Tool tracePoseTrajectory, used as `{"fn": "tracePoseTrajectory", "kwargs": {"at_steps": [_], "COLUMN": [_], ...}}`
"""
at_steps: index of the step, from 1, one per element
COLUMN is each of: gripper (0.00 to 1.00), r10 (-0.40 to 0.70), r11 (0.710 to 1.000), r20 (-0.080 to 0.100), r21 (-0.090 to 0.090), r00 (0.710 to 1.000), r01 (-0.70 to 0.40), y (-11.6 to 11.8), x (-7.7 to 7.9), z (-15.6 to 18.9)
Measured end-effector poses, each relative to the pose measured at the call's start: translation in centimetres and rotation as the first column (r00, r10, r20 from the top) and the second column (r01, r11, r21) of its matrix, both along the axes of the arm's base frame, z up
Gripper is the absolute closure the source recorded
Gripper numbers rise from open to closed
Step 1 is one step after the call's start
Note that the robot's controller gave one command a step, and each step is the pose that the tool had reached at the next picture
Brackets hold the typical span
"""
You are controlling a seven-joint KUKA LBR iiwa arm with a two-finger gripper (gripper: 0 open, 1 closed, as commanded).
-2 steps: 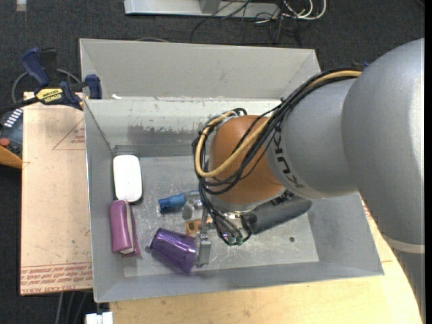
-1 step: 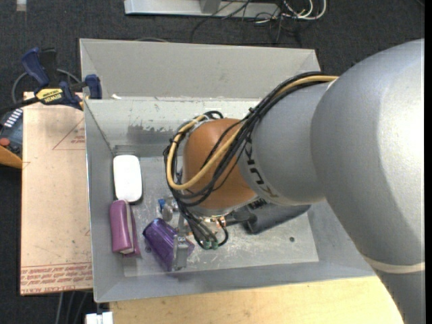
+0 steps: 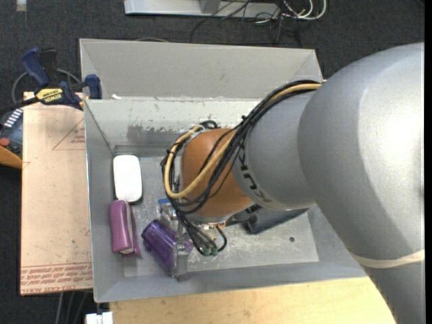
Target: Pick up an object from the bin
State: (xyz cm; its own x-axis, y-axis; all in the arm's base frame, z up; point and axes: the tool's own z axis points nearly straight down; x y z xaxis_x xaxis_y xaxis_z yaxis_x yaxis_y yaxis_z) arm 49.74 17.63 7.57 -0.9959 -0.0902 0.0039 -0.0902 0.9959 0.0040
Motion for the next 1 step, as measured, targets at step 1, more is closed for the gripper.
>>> {"fn": "tracePoseTrajectory", "kwargs": {"at_steps": [1], "gripper": [0.00], "r10": [0.004], "r11": [1.000], "r20": [0.016], "r21": [0.007], "r00": [1.000], "r01": [-0.004], "y": [-0.22], "x": [-0.74], "z": [-0.35]}}
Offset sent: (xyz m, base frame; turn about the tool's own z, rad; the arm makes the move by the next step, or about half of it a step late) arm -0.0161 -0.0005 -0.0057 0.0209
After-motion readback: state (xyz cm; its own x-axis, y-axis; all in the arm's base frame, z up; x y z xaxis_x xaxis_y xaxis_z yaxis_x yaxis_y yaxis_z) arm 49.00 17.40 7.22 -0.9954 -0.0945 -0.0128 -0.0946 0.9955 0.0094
